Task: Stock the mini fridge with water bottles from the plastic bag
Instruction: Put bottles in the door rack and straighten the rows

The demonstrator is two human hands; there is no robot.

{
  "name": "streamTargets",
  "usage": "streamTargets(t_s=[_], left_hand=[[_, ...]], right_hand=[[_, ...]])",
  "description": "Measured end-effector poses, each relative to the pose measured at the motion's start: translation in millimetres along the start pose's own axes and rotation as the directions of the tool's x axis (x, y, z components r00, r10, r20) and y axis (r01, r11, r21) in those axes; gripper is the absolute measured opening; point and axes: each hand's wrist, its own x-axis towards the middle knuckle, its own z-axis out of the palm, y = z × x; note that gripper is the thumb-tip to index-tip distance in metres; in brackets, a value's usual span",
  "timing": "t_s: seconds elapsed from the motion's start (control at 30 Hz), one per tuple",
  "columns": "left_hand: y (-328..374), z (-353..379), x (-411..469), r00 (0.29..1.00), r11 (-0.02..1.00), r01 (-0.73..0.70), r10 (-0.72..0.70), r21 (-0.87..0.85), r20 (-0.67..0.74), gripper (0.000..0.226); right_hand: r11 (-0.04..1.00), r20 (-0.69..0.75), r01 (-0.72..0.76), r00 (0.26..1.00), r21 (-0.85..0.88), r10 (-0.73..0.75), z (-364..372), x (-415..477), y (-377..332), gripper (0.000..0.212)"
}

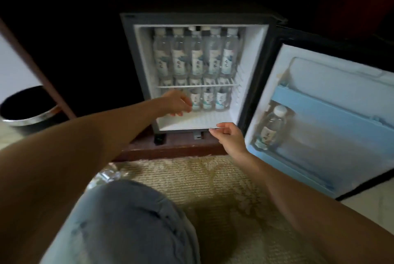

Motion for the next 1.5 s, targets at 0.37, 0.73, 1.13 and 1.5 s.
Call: streamTargets(t_s=[0.37,0.73,1.13,1.5], left_hand=[[-213.8,-111.9,-113.5,0.845,0.836,0.421,-0.502,-0.353,-0.181,0.027],[-353.4,-32.5,-97.6,0.776,0.596,0.512,-0.629,-0.618,0.036,0.028],[-441.5,42.5,-52.0,0.674,0.228,0.444,-0.722,-0.867,0.156,0.038],[-460.7,86.4,-28.4,0.628,0.133,0.155,-0.778,-0.979,-0.006,0.032]], right_hand=[[0.995,0.394,0.081,0.918,-0.051,-0.055,184.1,-21.2,-43.8,0.031],[0.960,0.535,0.032,0.835,-0.280,0.128,320.2,-4.3,45.4,0.031],[0.704,0.666,0.452,0.745,-0.549,0.041,417.7,8.0,143.1,0.048],[0.472,0.604,0.546,0.796,-0.692,-0.034,439.9,18.3,197.3,0.095]])
